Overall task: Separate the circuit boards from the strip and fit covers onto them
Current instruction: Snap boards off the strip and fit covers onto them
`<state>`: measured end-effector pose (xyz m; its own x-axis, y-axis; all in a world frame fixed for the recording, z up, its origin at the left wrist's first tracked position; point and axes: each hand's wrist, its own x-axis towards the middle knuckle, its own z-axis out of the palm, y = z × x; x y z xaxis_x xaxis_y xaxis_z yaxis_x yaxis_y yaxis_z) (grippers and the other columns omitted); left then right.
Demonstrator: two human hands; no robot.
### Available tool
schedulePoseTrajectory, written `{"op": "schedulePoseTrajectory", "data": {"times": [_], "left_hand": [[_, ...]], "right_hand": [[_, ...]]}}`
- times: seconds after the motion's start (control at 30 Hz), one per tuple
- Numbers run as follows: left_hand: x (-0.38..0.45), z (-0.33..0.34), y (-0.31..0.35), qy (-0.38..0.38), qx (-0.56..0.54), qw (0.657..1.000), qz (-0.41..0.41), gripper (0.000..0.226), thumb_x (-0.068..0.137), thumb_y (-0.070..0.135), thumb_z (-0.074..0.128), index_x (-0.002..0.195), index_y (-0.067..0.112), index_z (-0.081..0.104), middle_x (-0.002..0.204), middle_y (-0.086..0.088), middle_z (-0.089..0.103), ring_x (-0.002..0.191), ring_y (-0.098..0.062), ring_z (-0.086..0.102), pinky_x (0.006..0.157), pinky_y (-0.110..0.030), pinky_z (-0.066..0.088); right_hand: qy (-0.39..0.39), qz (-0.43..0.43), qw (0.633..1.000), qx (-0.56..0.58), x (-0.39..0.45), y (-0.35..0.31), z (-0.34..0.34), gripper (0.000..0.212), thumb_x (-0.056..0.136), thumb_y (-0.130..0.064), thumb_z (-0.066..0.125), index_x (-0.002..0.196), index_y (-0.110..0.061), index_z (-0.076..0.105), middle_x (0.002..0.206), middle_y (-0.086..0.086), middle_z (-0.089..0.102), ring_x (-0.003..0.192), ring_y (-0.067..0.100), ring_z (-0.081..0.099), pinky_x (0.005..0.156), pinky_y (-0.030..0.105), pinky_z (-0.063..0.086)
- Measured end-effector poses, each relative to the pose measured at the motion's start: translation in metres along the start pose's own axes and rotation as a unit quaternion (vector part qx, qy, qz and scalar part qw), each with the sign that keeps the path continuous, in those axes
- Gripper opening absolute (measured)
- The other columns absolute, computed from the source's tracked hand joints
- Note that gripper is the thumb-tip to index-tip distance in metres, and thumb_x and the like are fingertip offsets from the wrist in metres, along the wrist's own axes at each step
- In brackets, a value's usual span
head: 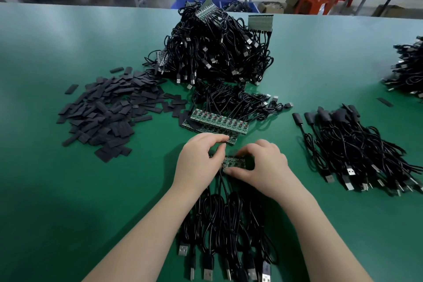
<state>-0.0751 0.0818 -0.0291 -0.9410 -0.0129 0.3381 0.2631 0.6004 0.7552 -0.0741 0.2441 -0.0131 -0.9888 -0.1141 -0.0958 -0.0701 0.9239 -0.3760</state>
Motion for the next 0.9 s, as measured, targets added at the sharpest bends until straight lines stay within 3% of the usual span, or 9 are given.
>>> {"op": "schedulePoseTrajectory", "data": {"times": [0.13,0.23,0.33,0.43,0.5,0.67,0.8,0.9], "left_hand": [[-0.001,0.0,0.0,-0.002,-0.012,1.0,0.004,0.023,0.088,0.025,0.068,0.11,0.032,0.072,0.103,0.028,0.061,0.103,0.004,0.057,0.087,-0.009,0.044],[-0.003,-0.001,0.002,-0.004,-0.023,1.0,0.01,0.028,0.085,0.037,0.071,0.112,0.031,0.071,0.11,0.023,0.062,0.108,0.004,0.054,0.092,-0.01,0.042],[-0.001,-0.006,0.002,-0.037,-0.003,0.999,0.027,0.032,0.082,0.041,0.074,0.111,0.027,0.073,0.109,0.015,0.064,0.109,-0.001,0.052,0.095,-0.013,0.039],[0.002,-0.013,0.003,-0.063,0.032,0.996,0.054,0.019,0.083,0.034,0.074,0.098,0.023,0.075,0.093,0.011,0.066,0.097,-0.009,0.056,0.088,-0.028,0.045],[0.003,-0.018,0.003,-0.057,0.036,0.996,0.054,0.012,0.084,0.033,0.073,0.091,0.023,0.073,0.089,0.012,0.063,0.092,-0.008,0.057,0.083,-0.028,0.045],[0.001,-0.022,0.002,-0.056,0.052,0.996,0.05,0.013,0.088,0.032,0.07,0.097,0.024,0.071,0.095,0.014,0.064,0.094,-0.003,0.056,0.084,-0.021,0.044],[0.002,-0.022,0.004,-0.062,0.059,0.996,0.041,0.015,0.088,0.035,0.068,0.098,0.025,0.07,0.094,0.017,0.063,0.093,0.0,0.053,0.083,-0.019,0.042],[0.002,-0.024,0.006,-0.067,0.077,0.993,0.06,0.018,0.089,0.036,0.067,0.103,0.026,0.07,0.097,0.018,0.064,0.098,-0.004,0.055,0.09,-0.027,0.043]], "right_hand": [[-0.01,-0.012,0.998,0.057,-0.001,0.0,-0.001,0.05,0.069,-0.06,0.079,0.1,-0.032,0.051,0.102,-0.011,0.05,0.107,0.015,0.05,0.091,0.034,0.041],[0.036,-0.054,0.983,0.17,-0.005,-0.002,-0.003,0.047,0.066,-0.036,0.089,0.091,-0.031,0.05,0.09,-0.017,0.056,0.083,-0.004,0.052,0.072,0.011,0.039],[0.107,-0.101,0.965,0.216,-0.008,-0.006,-0.001,0.044,0.069,-0.021,0.087,0.09,-0.033,0.051,0.085,-0.019,0.057,0.081,-0.006,0.053,0.066,0.009,0.038],[0.137,-0.107,0.951,0.254,-0.008,-0.008,0.001,0.044,0.072,-0.019,0.085,0.097,-0.037,0.053,0.087,-0.019,0.058,0.084,-0.004,0.055,0.071,0.008,0.041],[0.124,-0.094,0.941,0.3,-0.008,-0.007,0.001,0.04,0.074,-0.021,0.085,0.101,-0.036,0.06,0.085,-0.016,0.061,0.081,-0.003,0.057,0.071,0.008,0.042],[0.127,-0.047,0.917,0.376,-0.005,-0.009,0.001,0.016,0.084,-0.021,0.077,0.093,-0.033,0.075,0.075,-0.013,0.072,0.07,-0.002,0.064,0.066,0.01,0.046],[0.139,-0.039,0.93,0.339,-0.004,-0.007,-0.001,0.012,0.083,-0.026,0.078,0.078,-0.036,0.074,0.072,-0.024,0.07,0.067,-0.007,0.063,0.063,0.007,0.044],[0.165,-0.053,0.928,0.33,-0.005,-0.007,0.001,0.011,0.083,-0.023,0.079,0.077,-0.03,0.074,0.068,-0.023,0.069,0.066,-0.006,0.061,0.062,0.006,0.043]]}}
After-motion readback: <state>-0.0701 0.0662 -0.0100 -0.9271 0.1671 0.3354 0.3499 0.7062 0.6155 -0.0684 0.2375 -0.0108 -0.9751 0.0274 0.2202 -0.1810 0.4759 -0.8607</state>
